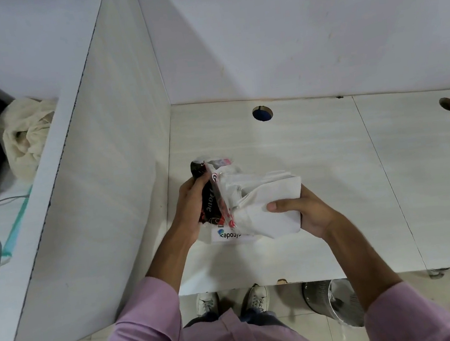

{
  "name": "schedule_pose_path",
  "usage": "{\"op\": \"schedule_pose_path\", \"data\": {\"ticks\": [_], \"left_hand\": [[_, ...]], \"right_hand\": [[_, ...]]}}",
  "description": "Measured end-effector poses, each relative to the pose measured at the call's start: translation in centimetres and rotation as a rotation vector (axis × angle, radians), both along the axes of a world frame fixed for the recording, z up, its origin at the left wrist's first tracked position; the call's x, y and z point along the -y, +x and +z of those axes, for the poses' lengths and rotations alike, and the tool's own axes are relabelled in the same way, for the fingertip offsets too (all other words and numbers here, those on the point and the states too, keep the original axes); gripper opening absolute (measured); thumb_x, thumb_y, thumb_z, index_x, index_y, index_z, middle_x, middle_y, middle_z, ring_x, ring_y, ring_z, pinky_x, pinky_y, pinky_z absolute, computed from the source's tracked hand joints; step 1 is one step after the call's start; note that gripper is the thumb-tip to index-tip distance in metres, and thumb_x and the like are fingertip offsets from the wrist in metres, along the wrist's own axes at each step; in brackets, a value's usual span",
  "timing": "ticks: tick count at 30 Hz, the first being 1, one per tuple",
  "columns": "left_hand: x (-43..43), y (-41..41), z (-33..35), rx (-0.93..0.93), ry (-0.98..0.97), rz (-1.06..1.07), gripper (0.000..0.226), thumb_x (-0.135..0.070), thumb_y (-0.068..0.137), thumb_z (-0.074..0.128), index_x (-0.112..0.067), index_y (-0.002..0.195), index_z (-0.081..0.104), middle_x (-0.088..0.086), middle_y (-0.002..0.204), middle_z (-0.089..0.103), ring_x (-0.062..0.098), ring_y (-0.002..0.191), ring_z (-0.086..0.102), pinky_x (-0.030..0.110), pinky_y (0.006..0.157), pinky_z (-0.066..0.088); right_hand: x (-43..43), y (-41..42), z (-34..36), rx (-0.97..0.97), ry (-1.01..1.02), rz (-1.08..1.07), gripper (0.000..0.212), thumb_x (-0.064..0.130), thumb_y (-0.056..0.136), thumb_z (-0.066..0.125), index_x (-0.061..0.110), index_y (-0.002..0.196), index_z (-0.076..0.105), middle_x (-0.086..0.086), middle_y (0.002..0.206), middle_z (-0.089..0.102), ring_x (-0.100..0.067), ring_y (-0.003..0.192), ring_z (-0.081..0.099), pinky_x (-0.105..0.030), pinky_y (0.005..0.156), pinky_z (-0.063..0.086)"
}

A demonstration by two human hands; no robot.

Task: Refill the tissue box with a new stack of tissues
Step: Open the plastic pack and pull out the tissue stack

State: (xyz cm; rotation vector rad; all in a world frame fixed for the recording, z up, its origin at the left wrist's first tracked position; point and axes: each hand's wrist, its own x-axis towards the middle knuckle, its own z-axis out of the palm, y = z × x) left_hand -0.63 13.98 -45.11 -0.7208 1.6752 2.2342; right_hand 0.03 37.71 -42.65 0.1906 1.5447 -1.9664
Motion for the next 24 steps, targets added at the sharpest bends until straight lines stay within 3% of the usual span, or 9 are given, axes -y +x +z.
{"op": "schedule_pose_path", "data": {"ticks": [3,8,16,20,24], "left_hand": [[-0.1,0.2,0.1,-0.039,-0.007,-0.032,0.029,-0.035,0.100,0.061,-0.012,0.107,0.077,0.001,0.088,0.078,0.017,0.082,0.074,0.027,0.070,0.058],[0.0,0.4,-0.1,-0.041,-0.006,-0.037,0.029,-0.034,0.098,0.063,-0.011,0.109,0.077,0.009,0.100,0.077,0.025,0.094,0.074,0.036,0.083,0.055],[0.0,0.2,-0.2,-0.033,-0.015,-0.033,0.020,-0.030,0.099,0.062,-0.018,0.099,0.079,0.001,0.092,0.079,0.020,0.089,0.073,0.031,0.079,0.056],[0.3,0.0,-0.7,-0.001,-0.006,-0.002,0.030,-0.039,0.096,0.065,-0.014,0.106,0.079,0.009,0.106,0.079,0.026,0.097,0.074,0.038,0.085,0.057],[0.8,-0.4,-1.6,0.048,0.030,0.085,0.022,-0.032,0.097,0.065,-0.013,0.103,0.075,0.006,0.090,0.074,0.026,0.085,0.070,0.037,0.077,0.055]], "right_hand": [[0.1,-0.1,0.1,0.009,0.004,0.034,0.046,0.000,0.068,0.073,0.013,0.112,0.070,-0.003,0.099,0.079,-0.018,0.093,0.076,-0.032,0.072,0.060],[0.3,-0.1,0.0,0.025,-0.002,0.067,0.045,0.001,0.069,0.072,0.012,0.112,0.070,-0.003,0.101,0.079,-0.020,0.094,0.076,-0.033,0.074,0.061],[0.4,-0.1,-0.2,0.034,-0.002,0.053,0.040,0.002,0.069,0.071,0.012,0.108,0.071,-0.003,0.097,0.079,-0.019,0.090,0.075,-0.032,0.072,0.061],[-0.2,0.0,-0.3,0.027,0.001,0.017,0.055,0.008,0.059,0.082,0.010,0.113,0.071,-0.005,0.099,0.079,-0.021,0.092,0.075,-0.033,0.071,0.061],[-2.0,0.2,-0.4,0.029,-0.030,-0.129,0.057,0.018,0.051,0.082,0.016,0.107,0.074,-0.005,0.099,0.079,-0.022,0.090,0.077,-0.037,0.070,0.063]]}}
